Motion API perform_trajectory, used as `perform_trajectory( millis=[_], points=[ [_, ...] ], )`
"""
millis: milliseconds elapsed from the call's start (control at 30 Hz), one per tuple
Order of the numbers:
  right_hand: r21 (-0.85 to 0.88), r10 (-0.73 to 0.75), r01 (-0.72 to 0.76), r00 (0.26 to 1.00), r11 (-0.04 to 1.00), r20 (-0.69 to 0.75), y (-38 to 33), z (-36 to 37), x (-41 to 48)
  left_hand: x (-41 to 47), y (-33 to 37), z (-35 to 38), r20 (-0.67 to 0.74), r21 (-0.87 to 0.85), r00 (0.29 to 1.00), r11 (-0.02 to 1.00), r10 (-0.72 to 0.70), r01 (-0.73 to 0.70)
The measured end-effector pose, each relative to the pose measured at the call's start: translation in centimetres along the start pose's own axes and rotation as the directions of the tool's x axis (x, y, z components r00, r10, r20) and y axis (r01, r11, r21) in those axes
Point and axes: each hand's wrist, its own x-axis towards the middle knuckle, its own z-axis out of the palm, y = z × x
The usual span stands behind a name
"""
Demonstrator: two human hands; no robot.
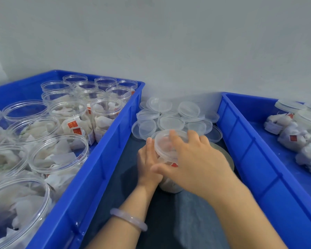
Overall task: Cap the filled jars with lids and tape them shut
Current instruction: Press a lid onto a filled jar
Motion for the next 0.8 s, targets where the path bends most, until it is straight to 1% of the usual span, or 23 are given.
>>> perform_trajectory(
  millis=[33, 100, 133, 200, 267, 300, 367, 400, 467, 500, 533, 567, 667, 700, 767, 800],
  points=[
    [0.001, -0.005, 0.005, 1.0, 1.0, 0.016, 0.4, -0.6, -0.2, 0.1, -0.1, -0.1, 0.002, -0.006, 1.0, 1.0, 0.001, -0.001],
    [0.035, -0.009, 0.009, 1.0, 0.999, 0.02, 1.5, -1.5, 0.0, 0.5, -0.1, -0.1, 0.01, -0.096, 0.999, 0.994, -0.049, 0.049],
    [0.088, -0.008, 0.004, 0.999, 0.996, 0.041, 2.1, -1.8, 0.4, 0.7, -0.1, -0.2, 0.031, -0.144, 0.995, 0.985, -0.092, 0.096],
    [0.295, -0.034, 0.003, 0.994, 0.956, 0.102, 3.0, -1.8, 1.2, 1.0, 0.1, -0.5, 0.089, -0.207, 0.984, 0.964, -0.152, 0.167],
    [0.488, -0.103, 0.013, 0.982, 0.873, 0.158, 3.2, -1.6, 1.6, 1.0, 0.4, -0.8, 0.147, -0.19, 0.977, 0.965, -0.156, 0.183],
    [0.56, -0.136, 0.013, 0.975, 0.829, 0.178, 3.3, -1.3, 1.8, 0.9, 0.4, -0.9, 0.146, -0.17, 0.977, 0.969, -0.154, 0.178],
    [0.634, -0.137, 0.003, 0.977, 0.774, 0.163, 3.3, -0.7, 2.1, 0.6, 0.2, -0.7, 0.075, -0.112, 0.99, 0.985, -0.12, 0.128],
    [0.628, -0.091, -0.017, 0.986, 0.778, 0.139, 3.2, -0.3, 2.2, 0.4, 0.2, -0.5, 0.024, -0.072, 0.995, 0.993, -0.093, 0.094],
    [0.524, 0.057, -0.078, 0.997, 0.848, 0.055, 2.2, 0.4, 2.3, 0.2, 0.3, 0.0, -0.046, -0.021, 0.997, 0.998, -0.063, 0.062],
    [0.445, 0.121, -0.113, 0.993, 0.888, 0.011, 1.7, 0.6, 2.3, 0.1, 0.5, 0.2, -0.053, -0.031, 0.994, 0.995, -0.092, 0.091],
    [0.379, 0.153, -0.136, 0.988, 0.915, -0.016, 1.3, 0.7, 2.1, 0.1, 0.5, 0.2, -0.047, -0.038, 0.991, 0.992, -0.124, 0.122],
    [0.332, 0.15, -0.137, 0.989, 0.933, -0.014, 1.2, 0.7, 2.0, 0.2, 0.5, 0.1, -0.039, -0.05, 0.989, 0.989, -0.142, 0.14],
    [0.234, 0.041, -0.067, 0.993, 0.97, 0.115, 2.3, -0.8, 1.5, 0.5, 0.1, -0.1, -0.02, -0.067, 0.988, 0.987, -0.15, 0.149],
    [0.212, 0.018, -0.045, 0.992, 0.976, 0.128, 2.9, -1.3, 1.4, 0.5, 0.0, -0.1, -0.01, -0.061, 0.989, 0.987, -0.149, 0.149],
    [0.186, 0.015, -0.032, 0.996, 0.982, 0.092, 3.7, -1.8, 1.5, 0.3, 0.1, -0.1, 0.061, -0.055, 0.988, 0.988, -0.144, 0.147],
    [0.214, 0.009, -0.026, 0.997, 0.976, 0.082, 3.9, -1.7, 1.6, 0.3, 0.1, -0.2, 0.108, -0.045, 0.983, 0.988, -0.145, 0.151]
  ],
)
